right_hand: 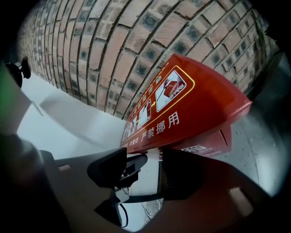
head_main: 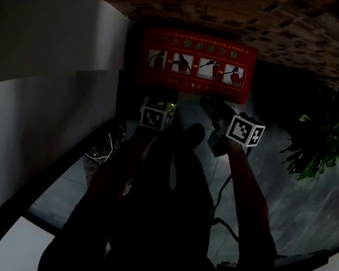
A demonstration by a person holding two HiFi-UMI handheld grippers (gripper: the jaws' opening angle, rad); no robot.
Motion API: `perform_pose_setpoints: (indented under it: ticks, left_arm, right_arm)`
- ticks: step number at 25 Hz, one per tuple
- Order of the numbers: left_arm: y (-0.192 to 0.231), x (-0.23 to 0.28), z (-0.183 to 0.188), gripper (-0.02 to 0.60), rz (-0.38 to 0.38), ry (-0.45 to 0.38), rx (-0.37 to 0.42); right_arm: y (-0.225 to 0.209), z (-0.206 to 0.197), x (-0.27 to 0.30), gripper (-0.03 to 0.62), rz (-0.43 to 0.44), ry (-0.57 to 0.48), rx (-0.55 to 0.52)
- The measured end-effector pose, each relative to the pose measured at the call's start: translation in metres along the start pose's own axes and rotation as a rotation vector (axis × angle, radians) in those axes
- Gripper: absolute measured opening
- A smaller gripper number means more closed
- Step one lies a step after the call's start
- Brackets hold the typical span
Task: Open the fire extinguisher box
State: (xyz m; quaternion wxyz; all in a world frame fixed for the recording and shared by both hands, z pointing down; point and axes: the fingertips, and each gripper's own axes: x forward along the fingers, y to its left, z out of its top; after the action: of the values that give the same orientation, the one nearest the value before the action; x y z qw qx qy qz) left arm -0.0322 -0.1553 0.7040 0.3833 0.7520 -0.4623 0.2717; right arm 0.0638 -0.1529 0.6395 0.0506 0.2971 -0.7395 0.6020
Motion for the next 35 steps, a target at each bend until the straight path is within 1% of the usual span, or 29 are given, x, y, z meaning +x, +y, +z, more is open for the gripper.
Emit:
perform_pose_setpoints:
  ticks: [3,7,10,12,18,20,24,29,35]
  left_arm:
    - [-0.001,0.002,-0.003,0.000,-0.005,-0.008,-0.012]
    - [-0.003,0.002,-0.001,0.000,-0.014,-0.007,-0.006]
    - [-0.004,0.001,-0.002,0.000,-0.017,0.003,-0.004]
    - [-0.003,0.001,-0.005,0.000,-0.017,0.009,-0.002]
    - [-0.003,0.000,-0.010,0.000,-0.025,0.039,0.048]
    - [-0.004,0.002,-0.013,0.000,-0.027,0.042,0.051]
    - [-0.002,0.002,-0.005,0.000,-0.017,0.054,0.049]
    - [-0.003,0.001,-0.020,0.000,-0.027,0.046,0.043]
    - [-0.003,0.001,-0.003,0.000,-0.033,0.060,0.054]
  right_arm:
    - [0.001,0.000,-0.003,0.247,0.003,-0.002,0.010]
    - [0.005,0.002,-0.007,0.244,0.002,0.002,-0.003]
    - [0.013,0.004,-0.014,0.195,0.006,0.010,-0.032]
    - [0.021,0.007,-0.019,0.176,0.019,0.012,-0.057]
    - [0.054,0.021,-0.032,0.170,0.099,-0.025,-0.073]
    - [0.062,0.026,-0.034,0.169,0.115,-0.040,-0.096]
    - [0.079,0.045,-0.038,0.169,0.146,-0.059,-0.113]
    - [0.086,0.038,-0.040,0.170,0.156,-0.072,-0.150]
    - [0.099,0.065,-0.042,0.169,0.167,-0.099,-0.148]
